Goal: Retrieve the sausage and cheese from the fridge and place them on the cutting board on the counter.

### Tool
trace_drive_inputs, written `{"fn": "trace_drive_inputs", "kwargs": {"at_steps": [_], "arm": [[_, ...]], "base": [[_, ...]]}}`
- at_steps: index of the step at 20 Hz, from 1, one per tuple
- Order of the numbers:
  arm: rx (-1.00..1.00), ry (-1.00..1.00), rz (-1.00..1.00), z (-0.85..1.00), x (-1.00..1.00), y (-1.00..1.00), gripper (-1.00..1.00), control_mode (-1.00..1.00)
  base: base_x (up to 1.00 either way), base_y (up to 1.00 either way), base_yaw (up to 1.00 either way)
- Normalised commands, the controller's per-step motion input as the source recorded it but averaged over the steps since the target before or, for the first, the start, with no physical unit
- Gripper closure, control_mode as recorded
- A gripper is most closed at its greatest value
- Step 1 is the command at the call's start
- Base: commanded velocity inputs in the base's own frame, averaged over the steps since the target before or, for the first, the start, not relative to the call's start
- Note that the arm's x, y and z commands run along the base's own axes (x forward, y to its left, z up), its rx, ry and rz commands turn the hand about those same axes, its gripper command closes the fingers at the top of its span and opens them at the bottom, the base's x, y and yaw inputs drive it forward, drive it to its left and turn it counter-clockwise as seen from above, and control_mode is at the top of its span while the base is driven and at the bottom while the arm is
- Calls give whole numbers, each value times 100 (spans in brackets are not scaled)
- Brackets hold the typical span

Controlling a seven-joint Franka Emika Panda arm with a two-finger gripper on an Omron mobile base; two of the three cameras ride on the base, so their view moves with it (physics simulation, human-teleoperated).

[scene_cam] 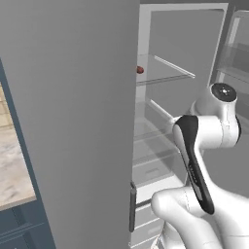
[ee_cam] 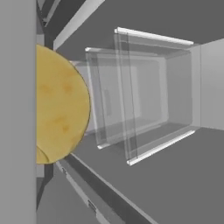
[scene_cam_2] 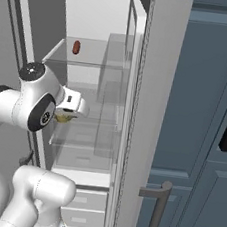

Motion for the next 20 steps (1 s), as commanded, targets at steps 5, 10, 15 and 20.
{"fn": "trace_drive_inputs", "kwargs": {"at_steps": [5, 10, 15, 20], "arm": [[-3, 1, 0, 23, -23, 1, 100, -100], [0, 1, 0, 3, -16, 0, 100, 100], [0, 0, 0, 0, 0, 0, 100, 100], [0, 0, 0, 0, 0, 0, 100, 100]], "base": [[0, 0, 0], [-25, 0, 0], [-92, 0, 3], [-72, 69, 41]]}}
